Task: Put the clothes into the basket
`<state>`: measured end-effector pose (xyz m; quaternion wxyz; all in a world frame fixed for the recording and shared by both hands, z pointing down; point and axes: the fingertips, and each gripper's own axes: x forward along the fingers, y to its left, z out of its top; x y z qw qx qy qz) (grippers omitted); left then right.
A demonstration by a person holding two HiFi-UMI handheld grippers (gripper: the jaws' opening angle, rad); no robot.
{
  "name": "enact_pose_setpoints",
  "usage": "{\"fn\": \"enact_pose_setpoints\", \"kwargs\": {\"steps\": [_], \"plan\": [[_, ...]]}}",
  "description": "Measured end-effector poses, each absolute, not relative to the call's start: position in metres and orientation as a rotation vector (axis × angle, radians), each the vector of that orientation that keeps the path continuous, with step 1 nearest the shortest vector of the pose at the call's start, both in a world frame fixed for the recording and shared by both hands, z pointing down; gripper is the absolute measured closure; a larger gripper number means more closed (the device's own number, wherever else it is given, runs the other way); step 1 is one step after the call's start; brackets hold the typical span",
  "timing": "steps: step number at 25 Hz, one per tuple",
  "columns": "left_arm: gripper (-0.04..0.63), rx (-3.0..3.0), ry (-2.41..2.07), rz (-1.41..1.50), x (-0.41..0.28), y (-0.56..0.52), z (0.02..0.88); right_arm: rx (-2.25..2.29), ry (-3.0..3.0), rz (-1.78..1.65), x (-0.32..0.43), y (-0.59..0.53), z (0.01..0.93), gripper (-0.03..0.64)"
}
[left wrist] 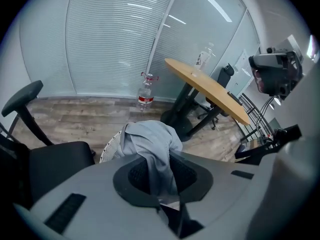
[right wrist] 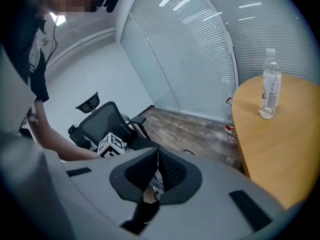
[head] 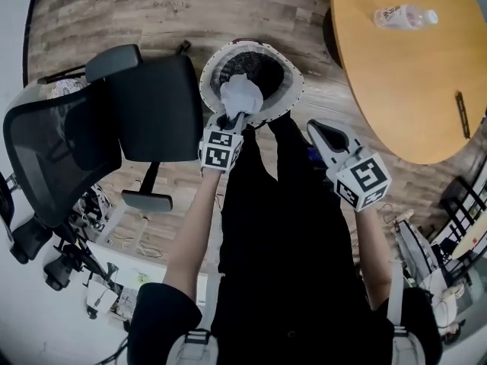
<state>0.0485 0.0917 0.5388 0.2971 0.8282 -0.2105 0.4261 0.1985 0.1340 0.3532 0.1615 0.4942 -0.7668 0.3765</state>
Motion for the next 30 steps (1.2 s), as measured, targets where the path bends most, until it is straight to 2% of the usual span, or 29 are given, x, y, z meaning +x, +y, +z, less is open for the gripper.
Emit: {"fn": "enact_pose_setpoints", "kwargs": {"steps": [17, 30], "plan": [[0.534, 2.116, -0.685, 1.165, 0.098, 0.063, 0.692, 1.031, -2.238, 1.117, 0.202, 0.121, 0.465, 0.600], [0.534, 2.041, -0.711, 1.145, 0.113, 0.052, 0.801, 1.023, -2.153, 1.242, 0.208, 0.134, 0.544, 0.600]]}}
